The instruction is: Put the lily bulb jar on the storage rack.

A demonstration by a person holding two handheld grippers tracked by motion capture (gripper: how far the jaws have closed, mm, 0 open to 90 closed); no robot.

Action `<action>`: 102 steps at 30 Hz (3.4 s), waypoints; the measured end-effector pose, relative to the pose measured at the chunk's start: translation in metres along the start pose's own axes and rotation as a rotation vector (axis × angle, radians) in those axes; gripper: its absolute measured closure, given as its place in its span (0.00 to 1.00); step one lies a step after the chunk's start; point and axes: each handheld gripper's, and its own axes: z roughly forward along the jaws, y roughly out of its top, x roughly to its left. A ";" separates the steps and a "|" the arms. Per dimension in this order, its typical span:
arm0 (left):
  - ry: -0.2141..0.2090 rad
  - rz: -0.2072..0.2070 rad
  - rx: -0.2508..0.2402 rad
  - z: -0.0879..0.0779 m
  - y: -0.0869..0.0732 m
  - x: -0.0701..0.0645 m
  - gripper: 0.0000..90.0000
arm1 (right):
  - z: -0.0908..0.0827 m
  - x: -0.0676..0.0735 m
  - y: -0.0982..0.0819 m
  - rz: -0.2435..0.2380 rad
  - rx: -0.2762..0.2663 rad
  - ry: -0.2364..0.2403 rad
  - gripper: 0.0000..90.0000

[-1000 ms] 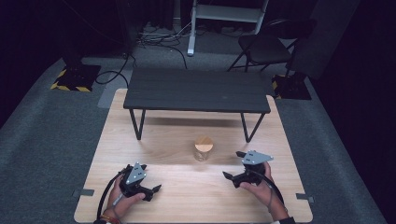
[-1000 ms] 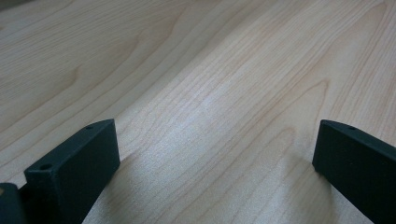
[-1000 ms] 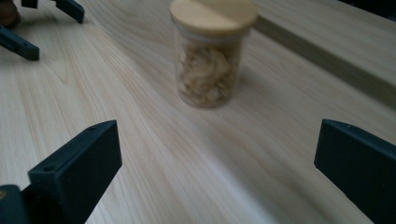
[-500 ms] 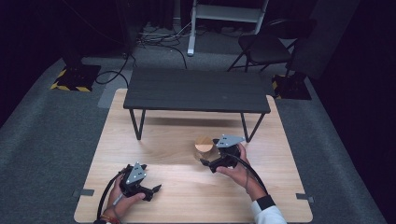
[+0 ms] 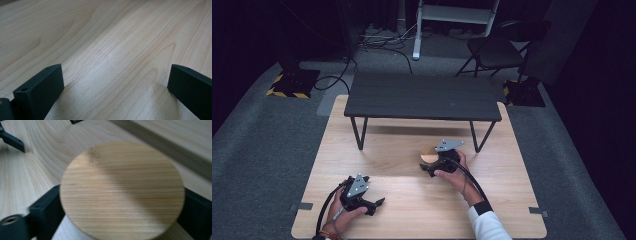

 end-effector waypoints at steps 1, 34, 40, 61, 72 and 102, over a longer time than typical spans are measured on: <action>0.000 0.000 0.000 0.000 0.000 0.000 0.01 | 0.005 -0.001 -0.002 0.006 -0.008 0.008 0.19; -0.011 0.008 0.001 0.000 0.000 0.001 0.01 | -0.116 0.014 0.093 -0.021 -0.071 -0.033 0.27; -0.014 0.011 0.001 0.000 0.000 0.002 0.01 | -0.134 0.005 0.129 -0.025 -0.082 -0.035 0.27; -0.018 0.014 0.000 0.000 0.000 0.002 0.01 | -0.125 -0.014 0.196 0.069 -0.028 -0.269 0.27; -0.024 0.018 0.000 0.000 0.000 0.003 0.01 | -0.102 -0.030 0.192 0.137 -0.032 -0.295 0.27; -0.027 0.019 0.000 0.000 0.000 0.004 0.01 | -0.128 -0.022 0.162 0.149 -0.242 -0.340 0.07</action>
